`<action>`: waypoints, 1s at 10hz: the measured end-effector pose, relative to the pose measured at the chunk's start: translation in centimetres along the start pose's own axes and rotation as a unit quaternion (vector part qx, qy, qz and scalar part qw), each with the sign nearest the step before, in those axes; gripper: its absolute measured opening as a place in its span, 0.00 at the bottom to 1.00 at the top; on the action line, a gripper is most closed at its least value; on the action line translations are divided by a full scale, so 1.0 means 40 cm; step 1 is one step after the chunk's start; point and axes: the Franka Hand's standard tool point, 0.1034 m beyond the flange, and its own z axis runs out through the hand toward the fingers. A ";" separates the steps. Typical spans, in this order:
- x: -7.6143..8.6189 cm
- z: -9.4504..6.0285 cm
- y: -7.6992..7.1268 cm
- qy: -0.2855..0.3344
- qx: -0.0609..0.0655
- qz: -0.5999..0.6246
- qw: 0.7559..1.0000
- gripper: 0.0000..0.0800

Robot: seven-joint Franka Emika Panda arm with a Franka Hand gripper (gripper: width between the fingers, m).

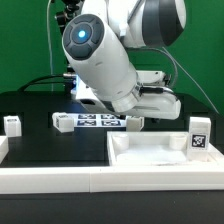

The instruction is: Assemble square table

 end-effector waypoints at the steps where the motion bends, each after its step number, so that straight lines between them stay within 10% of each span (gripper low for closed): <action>1: 0.001 -0.001 0.002 0.000 0.001 0.001 1.000 0.81; 10: 0.001 0.066 0.024 0.014 -0.006 -0.056 0.998 0.81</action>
Offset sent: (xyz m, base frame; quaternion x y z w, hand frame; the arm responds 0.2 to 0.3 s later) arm 0.0000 0.0000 0.0000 0.0000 0.0000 0.0000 1.0000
